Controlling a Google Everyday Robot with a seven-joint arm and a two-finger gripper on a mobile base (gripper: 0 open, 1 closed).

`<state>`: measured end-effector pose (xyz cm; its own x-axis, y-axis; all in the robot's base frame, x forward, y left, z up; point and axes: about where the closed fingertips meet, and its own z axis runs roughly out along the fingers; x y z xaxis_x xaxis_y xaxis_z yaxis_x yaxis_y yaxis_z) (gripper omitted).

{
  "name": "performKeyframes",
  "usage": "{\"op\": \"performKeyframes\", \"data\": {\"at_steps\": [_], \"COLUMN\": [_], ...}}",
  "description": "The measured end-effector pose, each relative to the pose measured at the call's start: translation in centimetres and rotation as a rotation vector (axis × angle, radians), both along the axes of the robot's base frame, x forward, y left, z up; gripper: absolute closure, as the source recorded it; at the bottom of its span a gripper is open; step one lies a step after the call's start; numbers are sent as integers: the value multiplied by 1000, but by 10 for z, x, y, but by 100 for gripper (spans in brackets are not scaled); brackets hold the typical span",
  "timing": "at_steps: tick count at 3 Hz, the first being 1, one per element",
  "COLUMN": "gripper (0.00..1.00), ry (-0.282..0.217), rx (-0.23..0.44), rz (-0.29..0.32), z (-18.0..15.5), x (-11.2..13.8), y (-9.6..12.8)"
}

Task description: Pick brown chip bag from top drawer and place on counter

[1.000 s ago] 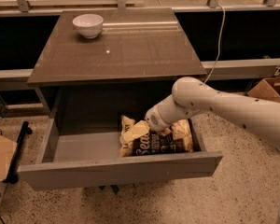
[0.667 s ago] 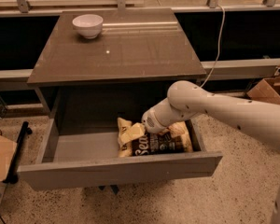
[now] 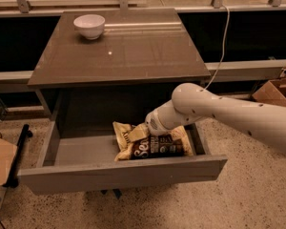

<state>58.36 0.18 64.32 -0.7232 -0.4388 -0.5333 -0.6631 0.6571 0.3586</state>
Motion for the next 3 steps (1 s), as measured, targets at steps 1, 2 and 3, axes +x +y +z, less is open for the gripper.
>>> {"op": "performKeyframes", "data": {"at_steps": [1,2,3], "gripper": [96,100,100], "ry": [-61,-104,-205], "rx": [29,63,92], "rz": [-40,-63,-69], "z": [26,45,87], "x": [-3,-8,-28], "y": [-10,-21,-42]}}
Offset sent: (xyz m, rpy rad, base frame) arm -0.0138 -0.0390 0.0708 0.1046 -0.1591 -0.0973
